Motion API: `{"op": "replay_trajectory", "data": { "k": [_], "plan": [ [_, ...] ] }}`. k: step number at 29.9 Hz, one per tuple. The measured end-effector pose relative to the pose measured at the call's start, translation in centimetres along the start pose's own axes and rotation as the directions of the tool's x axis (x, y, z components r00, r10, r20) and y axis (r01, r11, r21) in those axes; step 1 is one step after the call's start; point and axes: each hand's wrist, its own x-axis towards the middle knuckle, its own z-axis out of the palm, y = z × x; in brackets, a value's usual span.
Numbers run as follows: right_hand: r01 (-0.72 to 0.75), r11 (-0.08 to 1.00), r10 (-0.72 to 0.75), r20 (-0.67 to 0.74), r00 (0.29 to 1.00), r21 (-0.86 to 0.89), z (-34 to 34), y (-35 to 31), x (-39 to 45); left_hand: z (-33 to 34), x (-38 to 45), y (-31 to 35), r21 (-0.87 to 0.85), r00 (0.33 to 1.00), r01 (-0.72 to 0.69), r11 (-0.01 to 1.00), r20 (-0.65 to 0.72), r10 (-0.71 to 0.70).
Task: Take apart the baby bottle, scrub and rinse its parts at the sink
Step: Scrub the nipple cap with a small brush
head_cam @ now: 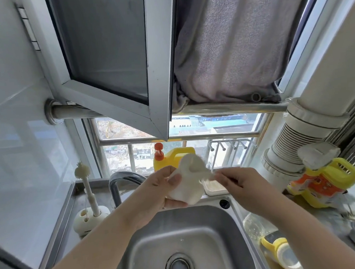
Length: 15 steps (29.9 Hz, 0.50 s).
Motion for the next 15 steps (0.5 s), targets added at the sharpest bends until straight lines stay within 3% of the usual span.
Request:
{"op": "replay_trajectory", "data": {
  "k": [3, 5, 7, 9, 11, 13, 15],
  "plan": [
    [-0.045, 0.997, 0.052, 0.112, 0.992, -0.06, -1.0, 0.5, -0.7, -0.6, -0.2, 0.1, 0.082, 0.999, -0.028, 0.996, 0.02, 0.027],
    [-0.084, 0.993, 0.086, 0.026, 0.996, -0.082, -1.5, 1.0, -0.4, -0.6, -0.2, 0.2, 0.066, 0.999, -0.035, 0.997, 0.033, 0.033],
    [-0.041, 0.999, 0.041, -0.005, 0.999, 0.003, -0.9, 0.5, -0.1, -0.1, 0.0, 0.2, -0.031, 0.999, -0.019, 0.999, 0.037, 0.02],
    [0.003, 0.999, -0.006, 0.072, 0.997, 0.038, -0.5, 0.0, -0.3, 0.2, 0.1, 0.5, -0.095, 1.0, -0.013, 0.995, 0.016, 0.014],
    [-0.013, 1.0, 0.015, 0.163, 0.986, -0.016, -1.2, 0.3, -0.9, 0.0, 0.0, 0.6, -0.04, 0.999, -0.03, 0.999, -0.027, 0.029],
    [-0.074, 0.994, 0.083, 0.11, 0.99, -0.083, -1.9, 1.0, -0.8, -0.1, 0.0, 0.4, 0.049, 0.998, -0.048, 0.998, -0.044, 0.05],
    [-0.069, 0.997, 0.07, 0.006, 0.998, -0.046, -1.6, 1.0, -0.4, 0.0, 0.3, 0.0, 0.061, 0.999, -0.042, 0.997, -0.015, 0.043]
  ]
}}
